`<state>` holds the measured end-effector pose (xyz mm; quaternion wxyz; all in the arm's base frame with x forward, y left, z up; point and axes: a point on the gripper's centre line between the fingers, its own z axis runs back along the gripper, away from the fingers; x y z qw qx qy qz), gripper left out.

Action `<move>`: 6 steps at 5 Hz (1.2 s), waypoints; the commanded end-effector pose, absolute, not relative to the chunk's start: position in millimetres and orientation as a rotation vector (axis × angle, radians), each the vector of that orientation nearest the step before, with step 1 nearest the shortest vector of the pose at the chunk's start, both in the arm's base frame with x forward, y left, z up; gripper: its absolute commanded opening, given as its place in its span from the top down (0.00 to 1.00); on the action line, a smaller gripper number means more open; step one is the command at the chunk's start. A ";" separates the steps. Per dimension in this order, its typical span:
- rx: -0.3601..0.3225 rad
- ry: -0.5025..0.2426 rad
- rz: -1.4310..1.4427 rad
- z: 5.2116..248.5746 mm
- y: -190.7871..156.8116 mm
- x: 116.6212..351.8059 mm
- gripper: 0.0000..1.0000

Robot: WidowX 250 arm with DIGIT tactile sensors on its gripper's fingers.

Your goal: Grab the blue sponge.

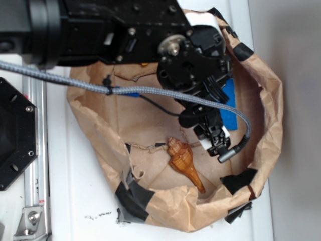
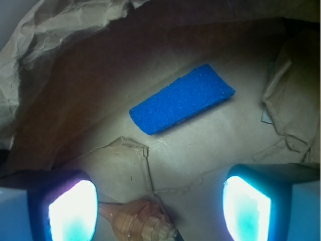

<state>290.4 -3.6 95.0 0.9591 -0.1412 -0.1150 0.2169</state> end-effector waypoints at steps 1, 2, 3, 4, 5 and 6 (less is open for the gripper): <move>-0.480 -0.442 0.615 94.8 10.7 321.8 0.00; -0.493 -0.496 0.707 85.1 4.9 322.3 0.00; -0.499 -0.453 0.784 76.1 4.0 319.2 0.00; -0.384 -0.430 0.800 85.4 4.2 313.8 0.00; -0.237 -0.296 0.860 94.2 -1.4 314.6 0.00; -0.209 -0.288 0.866 110.6 -0.2 315.9 0.00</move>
